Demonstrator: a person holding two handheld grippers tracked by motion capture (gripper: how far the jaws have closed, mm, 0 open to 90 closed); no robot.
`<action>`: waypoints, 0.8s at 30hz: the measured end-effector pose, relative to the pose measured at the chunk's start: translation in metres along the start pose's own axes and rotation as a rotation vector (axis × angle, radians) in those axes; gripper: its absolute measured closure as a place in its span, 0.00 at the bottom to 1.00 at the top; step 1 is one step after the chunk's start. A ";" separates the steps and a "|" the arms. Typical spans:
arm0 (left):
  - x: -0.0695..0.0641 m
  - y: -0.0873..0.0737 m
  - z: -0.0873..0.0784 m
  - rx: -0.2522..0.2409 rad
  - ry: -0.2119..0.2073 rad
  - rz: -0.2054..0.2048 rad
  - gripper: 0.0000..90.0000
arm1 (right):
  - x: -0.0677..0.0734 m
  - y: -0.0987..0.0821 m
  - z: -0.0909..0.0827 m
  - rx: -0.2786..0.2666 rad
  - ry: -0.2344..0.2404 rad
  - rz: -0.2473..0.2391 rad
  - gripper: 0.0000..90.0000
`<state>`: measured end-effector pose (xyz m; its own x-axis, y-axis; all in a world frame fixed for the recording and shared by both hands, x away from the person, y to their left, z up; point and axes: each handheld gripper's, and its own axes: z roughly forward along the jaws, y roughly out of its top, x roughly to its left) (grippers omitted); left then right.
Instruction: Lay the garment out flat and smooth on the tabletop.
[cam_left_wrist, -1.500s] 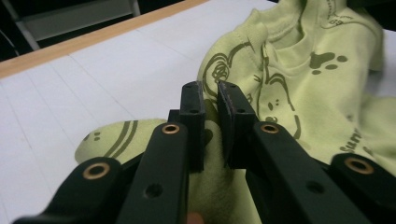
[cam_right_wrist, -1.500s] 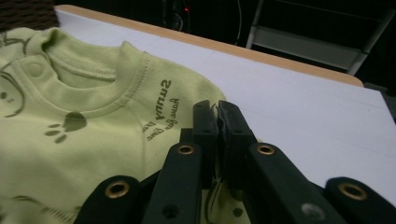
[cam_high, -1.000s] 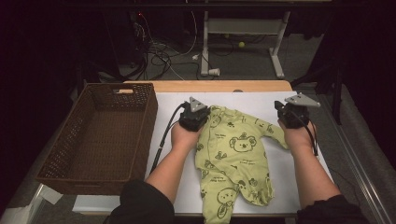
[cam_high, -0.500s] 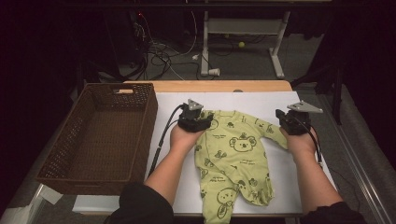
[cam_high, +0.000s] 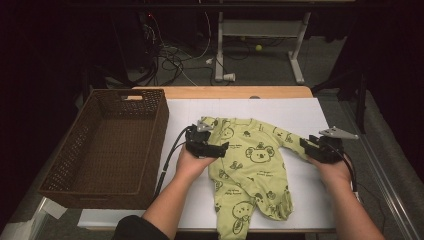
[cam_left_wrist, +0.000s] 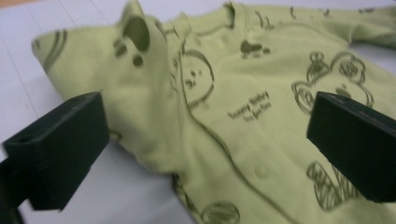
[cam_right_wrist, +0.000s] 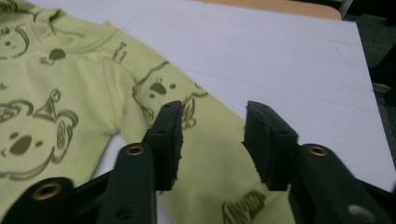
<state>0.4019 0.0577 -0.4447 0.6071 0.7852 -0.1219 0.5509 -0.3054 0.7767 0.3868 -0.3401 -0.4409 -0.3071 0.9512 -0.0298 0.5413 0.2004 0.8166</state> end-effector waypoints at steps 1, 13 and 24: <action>-0.001 -0.004 -0.003 -0.002 0.002 0.007 0.00 | -0.001 -0.004 -0.001 0.013 -0.004 0.014 0.49; -0.024 -0.047 -0.023 -0.006 -0.070 0.100 0.00 | -0.016 -0.027 0.005 0.148 -0.078 0.091 0.47; -0.027 -0.049 -0.021 0.019 -0.079 0.110 0.00 | -0.025 -0.006 0.022 0.088 -0.089 0.005 0.88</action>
<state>0.3462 0.0627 -0.4669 0.7072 0.7018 -0.0858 0.4892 -0.3981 0.7761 0.4086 -0.3594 -0.4575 -0.2360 0.9684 -0.0804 0.6105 0.2121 0.7631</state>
